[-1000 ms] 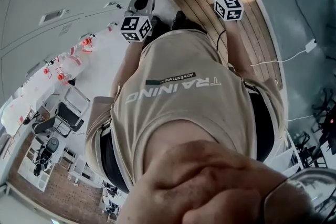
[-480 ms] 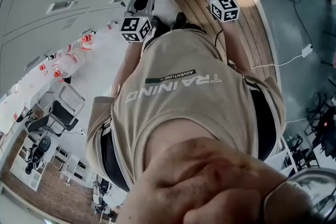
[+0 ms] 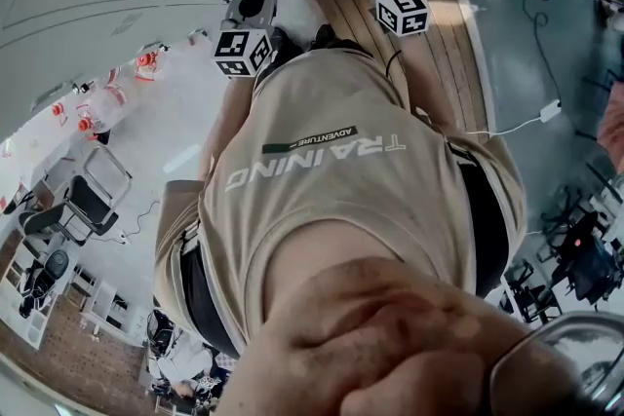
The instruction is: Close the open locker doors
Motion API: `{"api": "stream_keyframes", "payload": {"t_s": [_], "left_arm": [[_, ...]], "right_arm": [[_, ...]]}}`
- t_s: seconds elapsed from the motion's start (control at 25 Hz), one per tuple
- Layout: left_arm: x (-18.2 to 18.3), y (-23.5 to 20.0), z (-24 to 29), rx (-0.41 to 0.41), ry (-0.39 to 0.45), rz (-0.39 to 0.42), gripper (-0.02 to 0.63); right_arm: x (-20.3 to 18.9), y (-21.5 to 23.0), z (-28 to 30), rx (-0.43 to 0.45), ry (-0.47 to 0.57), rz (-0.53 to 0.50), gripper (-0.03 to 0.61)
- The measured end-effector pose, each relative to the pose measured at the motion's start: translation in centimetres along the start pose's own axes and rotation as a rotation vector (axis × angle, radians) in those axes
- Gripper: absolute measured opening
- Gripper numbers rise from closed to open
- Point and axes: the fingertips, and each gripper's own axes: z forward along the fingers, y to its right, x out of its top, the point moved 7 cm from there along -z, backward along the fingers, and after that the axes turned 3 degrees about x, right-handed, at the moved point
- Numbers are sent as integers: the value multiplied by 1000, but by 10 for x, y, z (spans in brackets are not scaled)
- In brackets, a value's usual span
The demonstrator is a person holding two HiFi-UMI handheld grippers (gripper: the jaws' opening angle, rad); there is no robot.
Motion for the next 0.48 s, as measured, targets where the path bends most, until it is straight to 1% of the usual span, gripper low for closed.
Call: {"api": "stream_keyframes", "payload": {"t_s": [0.12,0.32,0.48], "left_arm": [[1,-8,-6,22,8,-6,0],[2,-17,-12,55,21,-16,0],[0,-26,-14,73,27,-32,0]], "right_arm": [[5,-4,15,29,-9,-14,15],[15,-2,39,14,-41,-49,15],[20,-5,56,45,-58,-65,15]]}}
